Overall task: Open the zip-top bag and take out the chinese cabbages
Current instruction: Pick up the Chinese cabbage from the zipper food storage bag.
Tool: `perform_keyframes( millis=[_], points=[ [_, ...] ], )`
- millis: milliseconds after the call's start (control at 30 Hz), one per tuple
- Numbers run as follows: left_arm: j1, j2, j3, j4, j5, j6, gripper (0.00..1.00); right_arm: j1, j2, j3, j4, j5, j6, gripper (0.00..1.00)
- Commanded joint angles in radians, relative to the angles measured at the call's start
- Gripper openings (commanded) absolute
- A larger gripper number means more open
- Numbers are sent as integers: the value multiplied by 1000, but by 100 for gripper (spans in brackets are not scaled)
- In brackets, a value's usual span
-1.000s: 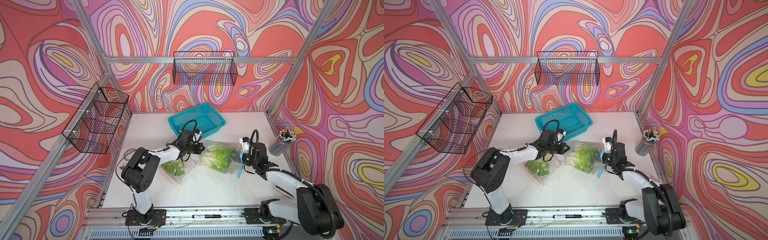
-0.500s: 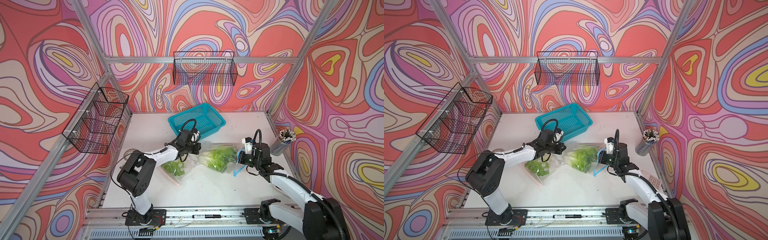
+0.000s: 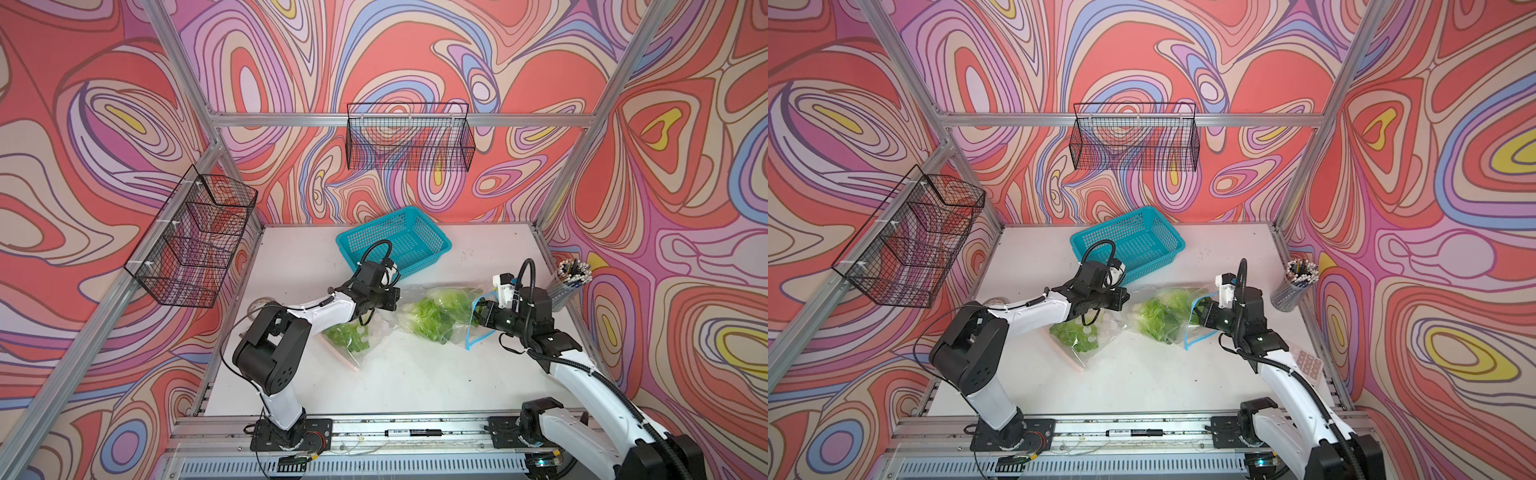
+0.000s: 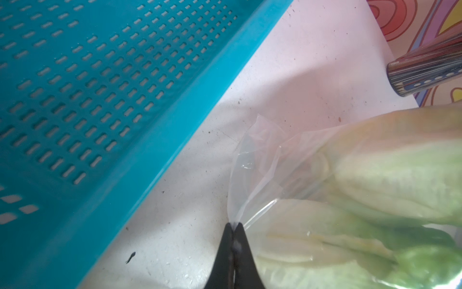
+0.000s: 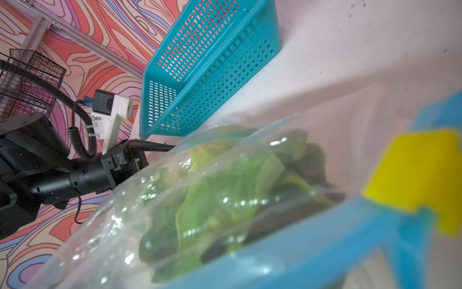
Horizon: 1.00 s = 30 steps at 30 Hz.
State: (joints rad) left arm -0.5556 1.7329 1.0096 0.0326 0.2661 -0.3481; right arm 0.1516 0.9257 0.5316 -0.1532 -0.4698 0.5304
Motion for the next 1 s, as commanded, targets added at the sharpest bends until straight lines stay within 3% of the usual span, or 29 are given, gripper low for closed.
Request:
perform_keyframes(
  millis=[0,200,767,967],
  points=[
    [5,-20,-13,-48,-54,15,0,-10,-10,52,36,34,47,0],
    [-56,9,46,-103,-125,60,0,-11,37,69,40,60,51,0],
    [-61,-10,27,-115,-239,114,0,-10,-24,101,-135,161,-23,0],
    [-60,-4,17,-123,-269,129,0,-10,-49,123,-155,145,-5,0]
  ],
)
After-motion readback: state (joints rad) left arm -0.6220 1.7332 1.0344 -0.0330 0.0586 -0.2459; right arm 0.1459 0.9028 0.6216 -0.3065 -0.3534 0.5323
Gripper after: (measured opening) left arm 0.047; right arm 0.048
